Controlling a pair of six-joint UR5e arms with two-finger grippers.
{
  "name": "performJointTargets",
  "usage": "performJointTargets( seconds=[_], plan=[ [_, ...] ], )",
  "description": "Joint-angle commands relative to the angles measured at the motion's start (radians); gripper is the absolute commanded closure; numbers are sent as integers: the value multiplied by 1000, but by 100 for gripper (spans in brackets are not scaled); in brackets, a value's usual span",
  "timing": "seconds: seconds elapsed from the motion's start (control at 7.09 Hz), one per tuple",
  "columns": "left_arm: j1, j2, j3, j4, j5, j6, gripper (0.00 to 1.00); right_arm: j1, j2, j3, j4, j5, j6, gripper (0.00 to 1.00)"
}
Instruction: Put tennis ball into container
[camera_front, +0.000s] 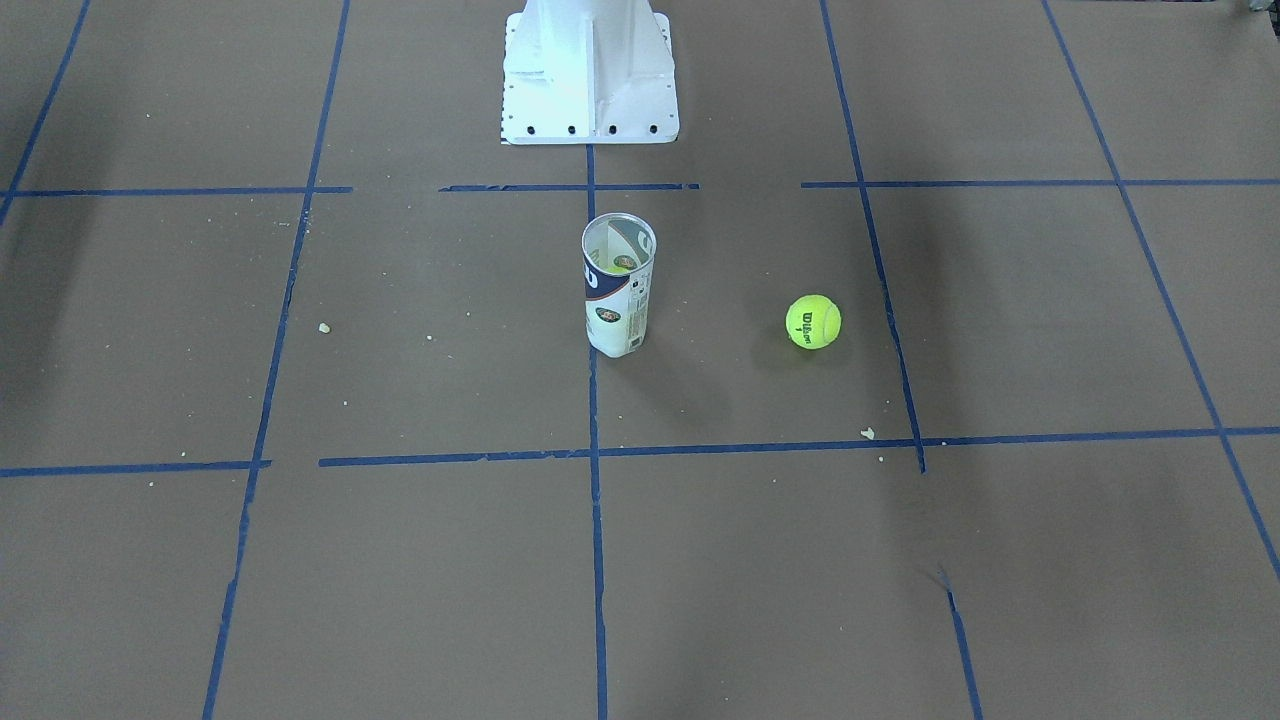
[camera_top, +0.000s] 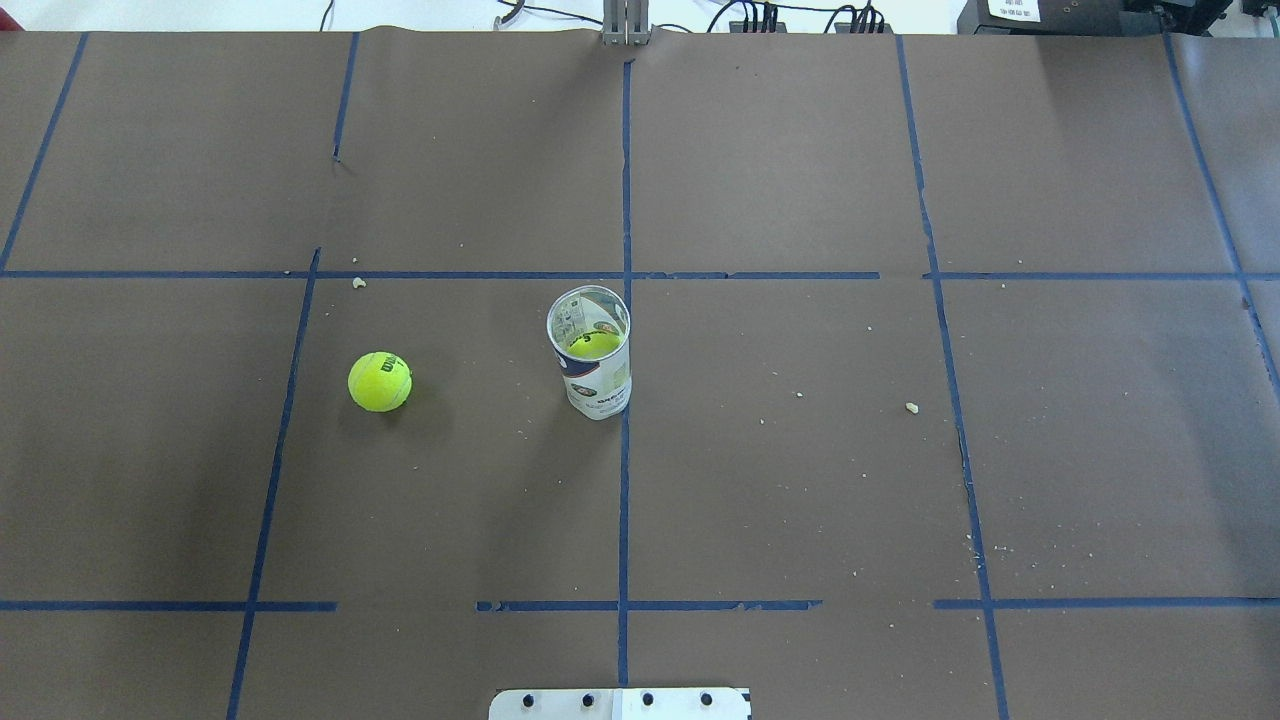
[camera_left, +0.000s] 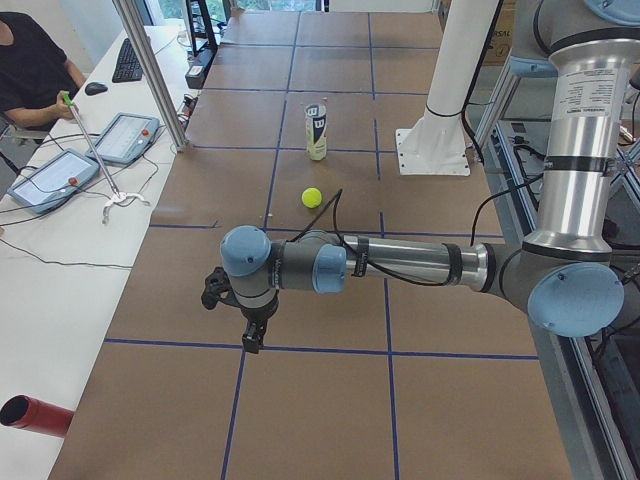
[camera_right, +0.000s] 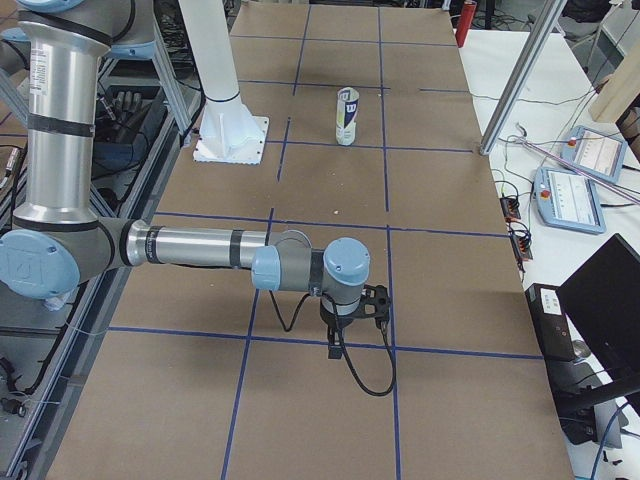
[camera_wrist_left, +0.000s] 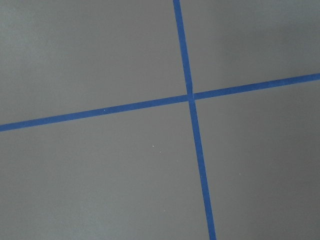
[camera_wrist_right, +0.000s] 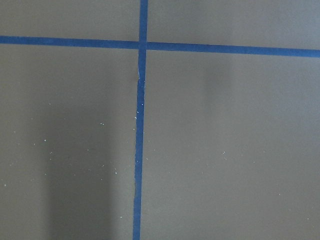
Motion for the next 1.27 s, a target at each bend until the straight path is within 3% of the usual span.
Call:
performJointTargets(
  seconds=[0.0, 0.14, 0.42, 0.71, 1.13],
  plan=[
    [56, -25, -64, -83, -124, -14, 0, 0, 0, 0, 0, 0, 0, 0],
    [80, -37, -93, -92, -195, -82, 0, 0, 0, 0, 0, 0, 0, 0],
    [216, -65, -179, -90, -176, -114, 0, 0, 0, 0, 0, 0, 0, 0],
    [350, -106, -290, -102, 90, -321, 0, 0, 0, 0, 0, 0, 0, 0],
    [563, -192, -276, -165, 104, -818, 0, 0, 0, 0, 0, 0, 0, 0]
  ],
)
